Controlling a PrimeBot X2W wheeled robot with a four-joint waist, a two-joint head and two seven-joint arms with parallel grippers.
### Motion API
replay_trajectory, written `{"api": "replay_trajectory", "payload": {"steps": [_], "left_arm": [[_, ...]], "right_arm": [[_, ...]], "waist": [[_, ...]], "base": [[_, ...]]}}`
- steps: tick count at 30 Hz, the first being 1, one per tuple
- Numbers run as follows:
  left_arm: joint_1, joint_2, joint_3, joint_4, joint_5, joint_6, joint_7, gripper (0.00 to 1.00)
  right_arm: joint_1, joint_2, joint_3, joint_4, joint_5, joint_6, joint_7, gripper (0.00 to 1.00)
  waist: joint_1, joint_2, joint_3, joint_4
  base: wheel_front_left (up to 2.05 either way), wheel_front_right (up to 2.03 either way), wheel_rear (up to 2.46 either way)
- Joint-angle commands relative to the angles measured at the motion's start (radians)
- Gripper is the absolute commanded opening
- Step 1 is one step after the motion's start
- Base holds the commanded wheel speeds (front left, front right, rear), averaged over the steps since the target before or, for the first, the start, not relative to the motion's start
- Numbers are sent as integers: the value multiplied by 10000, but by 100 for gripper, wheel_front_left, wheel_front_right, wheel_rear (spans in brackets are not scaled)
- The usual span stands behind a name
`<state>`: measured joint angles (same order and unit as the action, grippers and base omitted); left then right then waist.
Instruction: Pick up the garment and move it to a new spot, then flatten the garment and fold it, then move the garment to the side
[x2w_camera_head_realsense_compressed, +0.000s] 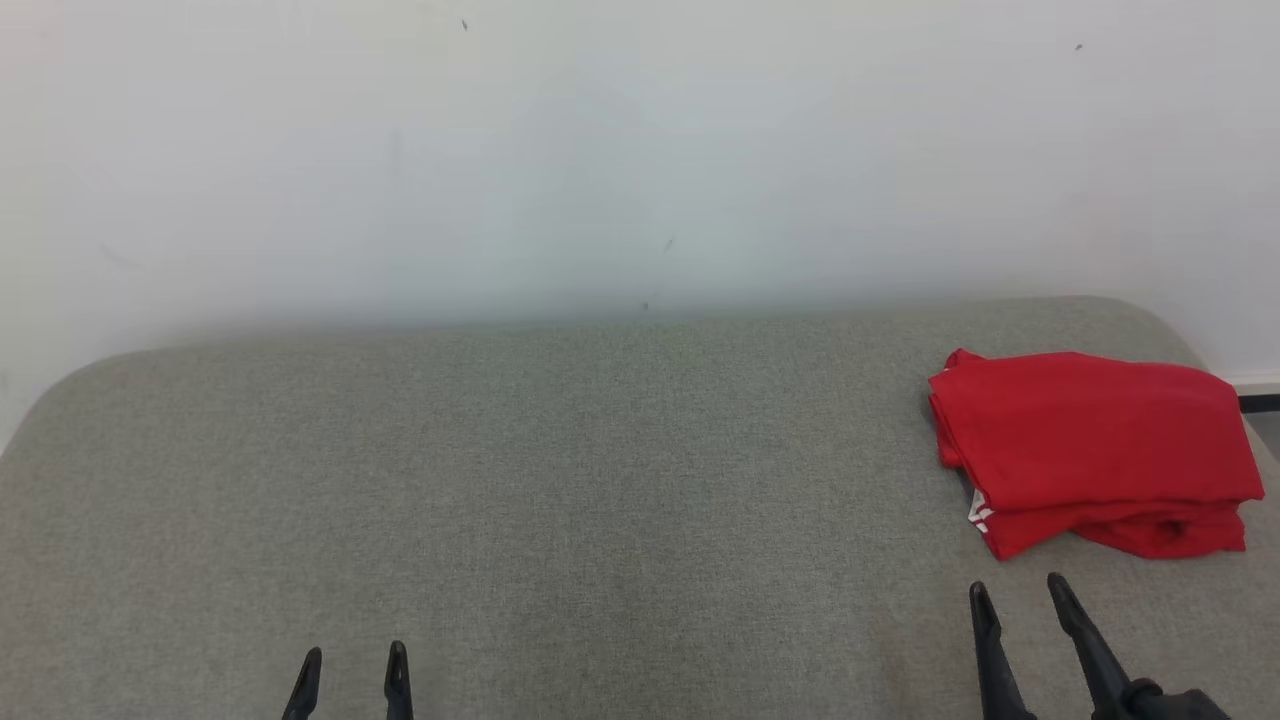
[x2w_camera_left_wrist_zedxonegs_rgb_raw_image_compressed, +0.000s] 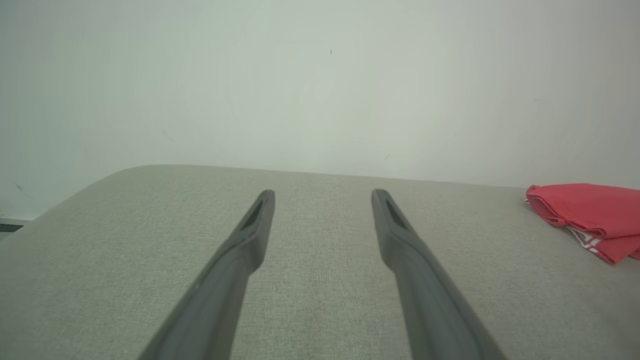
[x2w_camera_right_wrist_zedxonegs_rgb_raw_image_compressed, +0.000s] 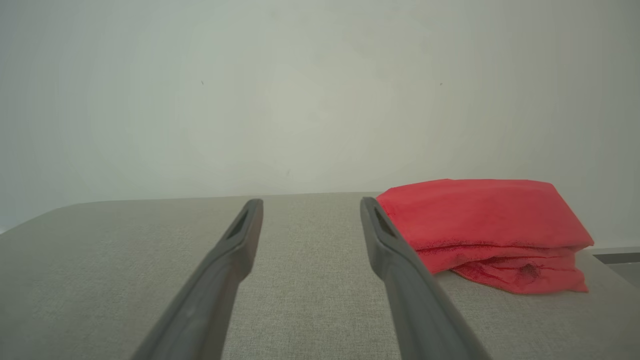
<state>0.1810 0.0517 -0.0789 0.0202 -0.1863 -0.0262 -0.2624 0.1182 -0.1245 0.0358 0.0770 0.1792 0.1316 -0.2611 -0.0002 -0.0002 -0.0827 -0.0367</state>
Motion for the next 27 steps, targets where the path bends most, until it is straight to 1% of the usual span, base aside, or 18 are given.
{"api": "replay_trajectory", "payload": {"steps": [1,8,13,19,22,23,27], "left_arm": [[136,-17,57,27,-60,13,-31,100],[419,-20,158,177,211,15,-31,100],[525,-20,138,238,263,-19,-31,100],[581,-21,90,271,332,-30,-31,100],[610,-21,118,331,503,70,-31,100],[476,0,113,330,437,59,-2,0],[495,0,106,655,372,72,50,0]], "right_arm": [[171,61,28,-92,-66,-25,-29,100],[917,219,251,-394,-359,-25,-29,100],[991,159,488,-520,-395,-25,-29,100],[1038,181,392,-573,-421,-25,-29,100],[1059,218,395,-554,-427,-25,-30,100],[952,196,407,-545,-393,0,0,0],[1047,213,450,-228,-333,2,53,0]], "waist": [[2,2,-142,132],[2,2,-359,255],[2,2,-401,275],[2,2,-388,317],[2,2,-402,333],[2,2,-403,334],[3,2,-399,338]], "base": [[0,0,0],[0,0,0],[0,0,0],[0,0,0],[0,0,0],[0,0,0],[0,0,0]]}}
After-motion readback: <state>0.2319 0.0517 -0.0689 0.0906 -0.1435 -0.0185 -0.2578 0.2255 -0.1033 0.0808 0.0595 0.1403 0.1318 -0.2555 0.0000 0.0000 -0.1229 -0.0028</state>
